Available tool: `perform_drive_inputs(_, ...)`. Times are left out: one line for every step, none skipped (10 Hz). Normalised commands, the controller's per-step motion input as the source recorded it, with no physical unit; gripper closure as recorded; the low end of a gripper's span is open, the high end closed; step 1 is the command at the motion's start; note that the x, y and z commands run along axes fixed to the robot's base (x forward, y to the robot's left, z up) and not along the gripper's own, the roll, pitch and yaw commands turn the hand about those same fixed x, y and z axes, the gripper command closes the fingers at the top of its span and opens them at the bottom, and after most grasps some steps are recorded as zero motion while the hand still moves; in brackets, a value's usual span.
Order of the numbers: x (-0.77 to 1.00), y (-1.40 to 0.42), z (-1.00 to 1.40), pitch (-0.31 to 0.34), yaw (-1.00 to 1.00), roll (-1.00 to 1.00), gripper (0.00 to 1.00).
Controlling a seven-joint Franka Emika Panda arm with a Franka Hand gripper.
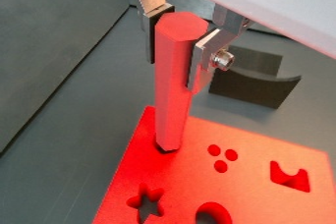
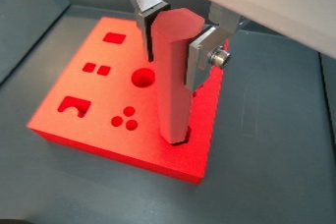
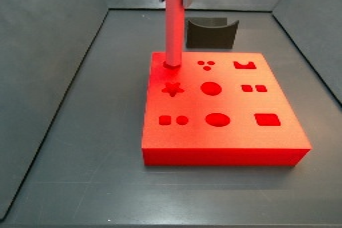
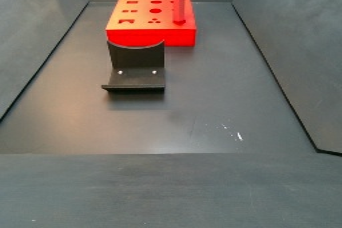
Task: Insert the hexagon object.
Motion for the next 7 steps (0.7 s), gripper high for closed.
perform_drive_inputs(0.0, 0.0, -0.3, 0.0, 0.0, 0.0, 1.0)
perform_drive_inputs(0.11, 0.0, -0.31, -0.004, 0.02, 0.0, 1.0)
perform_drive_inputs(0.09, 0.0, -0.31, 0.0, 0.02, 0.0, 1.0)
perform_drive_inputs(0.08, 0.0, -0.38, 0.0, 0.01, 0.0, 1.0)
perform_drive_inputs(0.11, 0.03, -0.54, 0.0, 0.0, 0.02, 1.0)
perform_drive_inputs(0.03, 0.0, -0.64, -0.043, 0.0, 0.07, 1.0)
perform_drive_inputs(0.07, 0.0, -0.78, -0.05, 0.0, 0.03, 1.0)
